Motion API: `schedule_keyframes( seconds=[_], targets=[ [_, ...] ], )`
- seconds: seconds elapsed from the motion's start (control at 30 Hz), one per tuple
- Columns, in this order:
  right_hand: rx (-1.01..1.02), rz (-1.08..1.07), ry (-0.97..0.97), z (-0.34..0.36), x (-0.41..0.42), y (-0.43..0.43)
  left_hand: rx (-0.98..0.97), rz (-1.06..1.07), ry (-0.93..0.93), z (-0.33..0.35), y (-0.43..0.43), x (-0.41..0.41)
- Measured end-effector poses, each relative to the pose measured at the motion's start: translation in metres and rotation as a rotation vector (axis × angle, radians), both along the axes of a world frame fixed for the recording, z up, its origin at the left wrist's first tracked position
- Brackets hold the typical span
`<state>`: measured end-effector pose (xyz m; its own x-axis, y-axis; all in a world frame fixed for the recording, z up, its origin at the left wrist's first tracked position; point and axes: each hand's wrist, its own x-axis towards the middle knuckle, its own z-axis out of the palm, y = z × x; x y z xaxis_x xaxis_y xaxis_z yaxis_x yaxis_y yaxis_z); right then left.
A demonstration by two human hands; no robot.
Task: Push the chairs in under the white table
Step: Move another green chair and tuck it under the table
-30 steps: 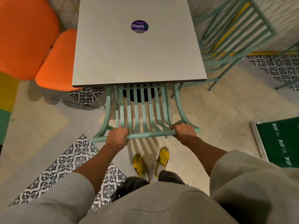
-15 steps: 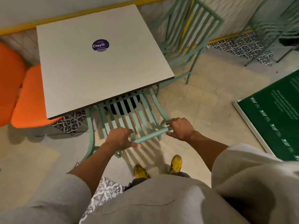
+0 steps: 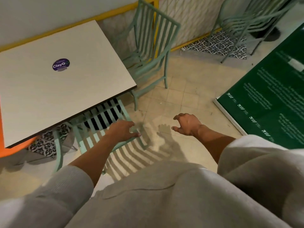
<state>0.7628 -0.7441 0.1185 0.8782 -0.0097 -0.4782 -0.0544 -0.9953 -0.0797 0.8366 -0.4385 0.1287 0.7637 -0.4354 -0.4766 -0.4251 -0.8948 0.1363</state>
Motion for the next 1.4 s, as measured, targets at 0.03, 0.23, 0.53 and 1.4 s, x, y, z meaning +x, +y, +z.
schedule_keyframes(
  seconds=[0.03, 0.23, 0.53, 1.4],
  targets=[
    [-0.007, -0.001, 0.002, 0.001, -0.002, -0.017, 0.007, 0.01, 0.006, 0.0, -0.015, 0.0],
    [-0.038, 0.004, -0.024, 0.013, 0.002, -0.098, -0.009, 0.023, -0.023, 0.012, -0.093, 0.01],
    [0.006, 0.018, -0.111, 0.018, 0.077, -0.172, 0.049, -0.051, -0.093, 0.026, -0.18, 0.077],
    [0.0, 0.267, -0.044, 0.022, 0.463, -0.379, 0.032, 0.262, -0.058, -0.007, -0.396, 0.358]
  ],
)
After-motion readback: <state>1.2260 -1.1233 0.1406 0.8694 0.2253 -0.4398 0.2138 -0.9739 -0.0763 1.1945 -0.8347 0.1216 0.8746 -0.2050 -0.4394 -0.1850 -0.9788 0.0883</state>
